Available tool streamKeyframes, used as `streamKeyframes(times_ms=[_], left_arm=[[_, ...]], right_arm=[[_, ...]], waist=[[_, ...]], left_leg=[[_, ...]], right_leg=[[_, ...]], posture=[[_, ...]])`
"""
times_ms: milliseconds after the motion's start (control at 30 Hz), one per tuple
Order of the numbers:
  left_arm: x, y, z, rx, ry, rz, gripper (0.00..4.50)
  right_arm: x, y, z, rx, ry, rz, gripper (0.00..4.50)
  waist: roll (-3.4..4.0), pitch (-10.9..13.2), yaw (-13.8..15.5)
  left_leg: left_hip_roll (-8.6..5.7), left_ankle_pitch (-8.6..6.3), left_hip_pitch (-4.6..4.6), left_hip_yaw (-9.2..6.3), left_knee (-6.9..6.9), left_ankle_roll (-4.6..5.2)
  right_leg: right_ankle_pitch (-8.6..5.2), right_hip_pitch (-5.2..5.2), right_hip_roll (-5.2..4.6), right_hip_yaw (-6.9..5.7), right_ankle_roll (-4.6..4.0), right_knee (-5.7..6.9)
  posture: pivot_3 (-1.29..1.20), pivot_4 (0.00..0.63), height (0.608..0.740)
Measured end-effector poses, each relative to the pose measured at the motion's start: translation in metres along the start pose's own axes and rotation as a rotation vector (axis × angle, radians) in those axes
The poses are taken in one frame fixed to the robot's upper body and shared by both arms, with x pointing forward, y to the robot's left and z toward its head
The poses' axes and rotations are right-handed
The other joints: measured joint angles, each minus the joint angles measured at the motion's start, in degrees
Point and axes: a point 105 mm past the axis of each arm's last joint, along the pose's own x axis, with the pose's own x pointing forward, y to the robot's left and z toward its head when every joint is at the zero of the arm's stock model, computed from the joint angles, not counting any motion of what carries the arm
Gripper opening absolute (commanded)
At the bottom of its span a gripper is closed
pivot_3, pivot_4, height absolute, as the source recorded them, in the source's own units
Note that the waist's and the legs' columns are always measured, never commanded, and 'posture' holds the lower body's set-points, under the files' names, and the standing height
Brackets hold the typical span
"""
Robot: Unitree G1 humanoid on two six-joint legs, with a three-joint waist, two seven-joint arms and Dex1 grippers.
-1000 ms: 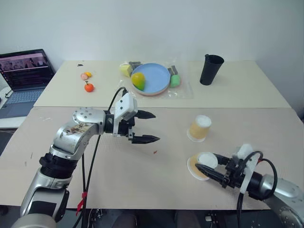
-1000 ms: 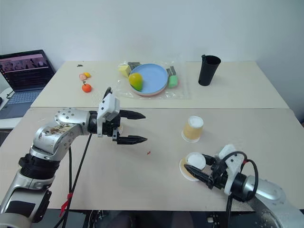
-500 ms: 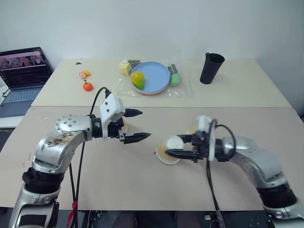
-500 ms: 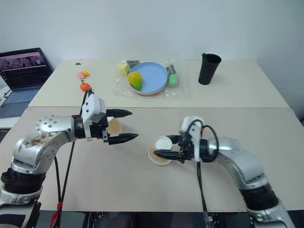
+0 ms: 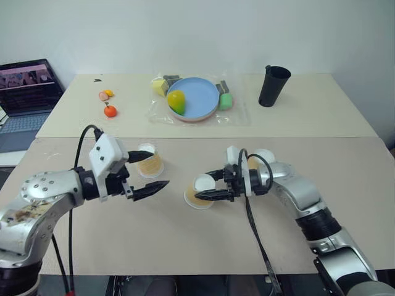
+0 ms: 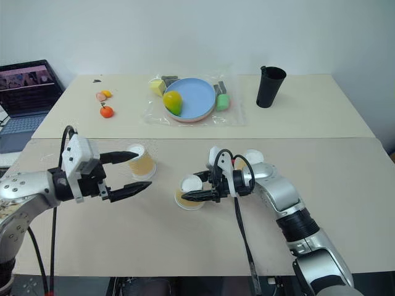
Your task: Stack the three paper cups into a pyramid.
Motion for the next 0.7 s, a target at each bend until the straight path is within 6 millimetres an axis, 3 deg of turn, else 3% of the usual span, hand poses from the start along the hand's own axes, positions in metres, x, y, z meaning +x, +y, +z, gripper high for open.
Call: streamKeyframes(times_ms=[267,467,500,600,700], left_arm=[[-0.002,-0.014,0.013,0.004,-0.025,-0.102,4.5],[-0.004,-0.007,0.009,0.007,0.007,-0.1,4.5],[-0.004,-0.006,0.01,0.011,0.004,-0.097,4.5],[-0.001,-0.005,0.013,0.022,-0.006,-0.102,4.5],[0.003,-0.006,0.014,0.023,-0.01,-0.119,4.5]], right_arm=[[-0.001,-0.001,-0.005,-0.006,0.003,-0.026,2.56],[0.001,-0.004,-0.006,0.003,-0.025,-0.072,2.56],[0.001,-0.004,-0.006,0.006,-0.034,-0.081,3.47],[-0.001,-0.006,-0.008,0.029,-0.042,-0.104,4.38],[-0.002,-0.008,-0.013,0.077,-0.026,-0.125,4.38]], waist=[[0.0,0.0,-0.2],[-0.01,0.0,-0.3],[-0.03,-0.01,-0.3],[-0.03,-0.01,-0.3],[-0.02,-0.01,-0.38]], left_leg=[[0.01,0.05,0.54,0.0,0.04,-0.09],[0.03,0.05,0.65,0.0,0.05,-0.09],[0.04,0.05,0.64,0.0,0.05,-0.09],[0.03,0.05,0.6,0.0,0.05,-0.09],[0.04,0.05,0.53,0.0,0.04,-0.09]], right_leg=[[-0.02,0.38,0.01,0.01,-0.04,0.19],[-0.02,0.45,0.03,0.01,-0.03,0.25],[-0.02,0.45,0.04,0.01,-0.04,0.25],[-0.01,0.41,0.04,0.02,-0.06,0.25],[0.02,0.32,0.04,0.02,-0.1,0.25]], posture=[[0.0,0.15,0.716],[0.0,0.15,0.716],[0.0,0.15,0.716],[0.0,0.15,0.716],[0.0,0.15,0.716]])
